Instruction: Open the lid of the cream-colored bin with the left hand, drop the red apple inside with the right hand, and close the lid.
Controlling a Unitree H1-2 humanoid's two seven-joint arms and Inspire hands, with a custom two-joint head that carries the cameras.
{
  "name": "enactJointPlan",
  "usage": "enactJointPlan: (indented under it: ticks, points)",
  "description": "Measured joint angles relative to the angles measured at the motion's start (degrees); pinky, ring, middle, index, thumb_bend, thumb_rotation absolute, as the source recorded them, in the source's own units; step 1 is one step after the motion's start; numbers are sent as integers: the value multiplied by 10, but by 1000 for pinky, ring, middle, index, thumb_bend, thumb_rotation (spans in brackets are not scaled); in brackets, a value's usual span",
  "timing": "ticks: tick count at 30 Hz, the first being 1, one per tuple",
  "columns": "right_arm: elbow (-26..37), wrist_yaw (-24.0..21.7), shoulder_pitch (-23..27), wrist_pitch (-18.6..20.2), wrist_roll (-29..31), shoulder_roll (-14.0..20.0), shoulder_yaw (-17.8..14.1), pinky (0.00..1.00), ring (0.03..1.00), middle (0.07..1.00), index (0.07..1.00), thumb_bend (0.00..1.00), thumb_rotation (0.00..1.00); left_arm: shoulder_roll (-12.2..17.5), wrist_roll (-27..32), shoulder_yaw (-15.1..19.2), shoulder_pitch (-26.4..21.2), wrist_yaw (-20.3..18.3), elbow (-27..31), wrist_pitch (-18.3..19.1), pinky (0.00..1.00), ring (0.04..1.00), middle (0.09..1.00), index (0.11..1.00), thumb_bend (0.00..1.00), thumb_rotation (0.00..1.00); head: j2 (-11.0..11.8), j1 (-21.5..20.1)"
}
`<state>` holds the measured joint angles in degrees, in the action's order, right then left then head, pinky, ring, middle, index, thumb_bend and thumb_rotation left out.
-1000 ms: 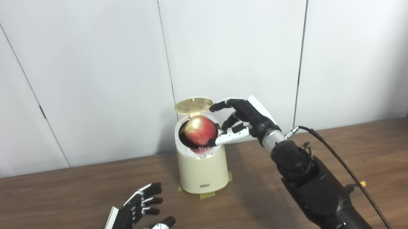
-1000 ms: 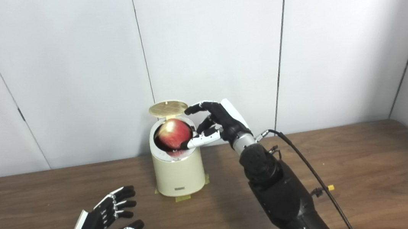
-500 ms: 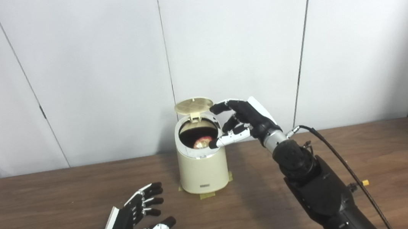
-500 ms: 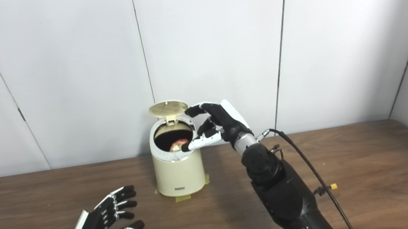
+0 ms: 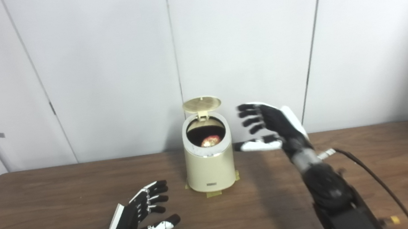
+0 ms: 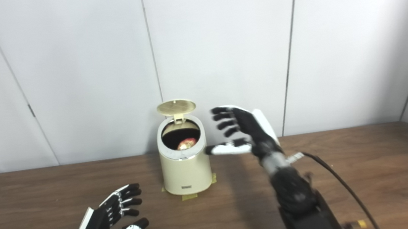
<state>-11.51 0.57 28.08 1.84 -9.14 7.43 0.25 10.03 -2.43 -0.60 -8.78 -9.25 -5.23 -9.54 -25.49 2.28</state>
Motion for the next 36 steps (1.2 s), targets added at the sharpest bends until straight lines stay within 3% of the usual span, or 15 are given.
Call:
enactJointPlan:
  ticks: [6, 11, 15, 23, 27, 36]
  points:
    - [0, -33, -68, -29, 58, 8, -10, 550, 643, 776, 786, 881, 205, -3, 0, 0, 0, 4, 0, 0, 693, 758, 812, 829, 804, 271, 0, 3]
    - [0, -46, -78, -67, 76, 3, -8, 533, 650, 794, 802, 857, 181, -6, 0, 0, 0, 6, 0, 0, 679, 751, 809, 828, 804, 265, -2, 15]
    - [3, -46, -98, -73, 95, -15, -11, 554, 654, 802, 805, 829, 143, -8, 0, 1, 2, 6, 4, -1, 678, 745, 804, 823, 809, 274, -3, 20]
    - [10, -49, -136, -89, 116, -31, -19, 570, 658, 795, 806, 867, 196, -3, -33, 7, 5, 25, 36, 8, 706, 842, 847, 852, 819, 315, 0, 13]
    - [16, -45, -136, -89, 117, -32, -22, 578, 665, 789, 802, 861, 201, 11, -42, 8, -36, 23, 58, 47, 731, 861, 884, 878, 844, 352, 1, 11]
    - [18, -44, -136, -89, 118, -33, -22, 582, 675, 795, 808, 864, 219, 36, -63, -8, -184, 11, 65, 122, 712, 887, 911, 909, 866, 345, 0, 9]
